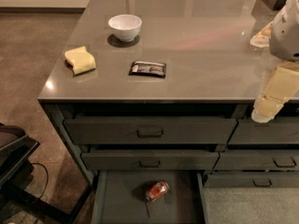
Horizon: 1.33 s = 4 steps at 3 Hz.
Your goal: Pick coke can from bottom drawer and place on counter
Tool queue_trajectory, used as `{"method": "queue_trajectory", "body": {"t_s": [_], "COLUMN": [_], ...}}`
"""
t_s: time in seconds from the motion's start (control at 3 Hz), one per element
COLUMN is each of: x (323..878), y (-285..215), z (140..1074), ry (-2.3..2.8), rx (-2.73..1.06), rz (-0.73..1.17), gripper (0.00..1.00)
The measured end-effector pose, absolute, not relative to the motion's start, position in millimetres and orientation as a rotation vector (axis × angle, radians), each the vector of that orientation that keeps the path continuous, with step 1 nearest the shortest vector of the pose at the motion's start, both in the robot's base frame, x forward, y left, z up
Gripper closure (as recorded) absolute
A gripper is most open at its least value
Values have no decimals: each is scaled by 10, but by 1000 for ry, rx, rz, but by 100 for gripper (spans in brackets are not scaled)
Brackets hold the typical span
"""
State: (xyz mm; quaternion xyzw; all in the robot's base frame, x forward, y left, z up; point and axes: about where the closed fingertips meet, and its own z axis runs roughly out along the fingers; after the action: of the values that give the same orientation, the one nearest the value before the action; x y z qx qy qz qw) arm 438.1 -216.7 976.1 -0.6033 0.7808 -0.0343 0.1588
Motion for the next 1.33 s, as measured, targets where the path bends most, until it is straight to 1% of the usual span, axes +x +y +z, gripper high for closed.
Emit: {"method": "queue_trajectory", "body": {"t_s": [0.67,1.0,1.33], "x": [4371,4236,4077], "y": [-2175,-2181,-2317], "z": [9705,9273,8364], "ry": [2198,2126,2078], "rx": [-1704,-1697,-1600], "rz": [-111,-25,188], "gripper": [0,0,0]}}
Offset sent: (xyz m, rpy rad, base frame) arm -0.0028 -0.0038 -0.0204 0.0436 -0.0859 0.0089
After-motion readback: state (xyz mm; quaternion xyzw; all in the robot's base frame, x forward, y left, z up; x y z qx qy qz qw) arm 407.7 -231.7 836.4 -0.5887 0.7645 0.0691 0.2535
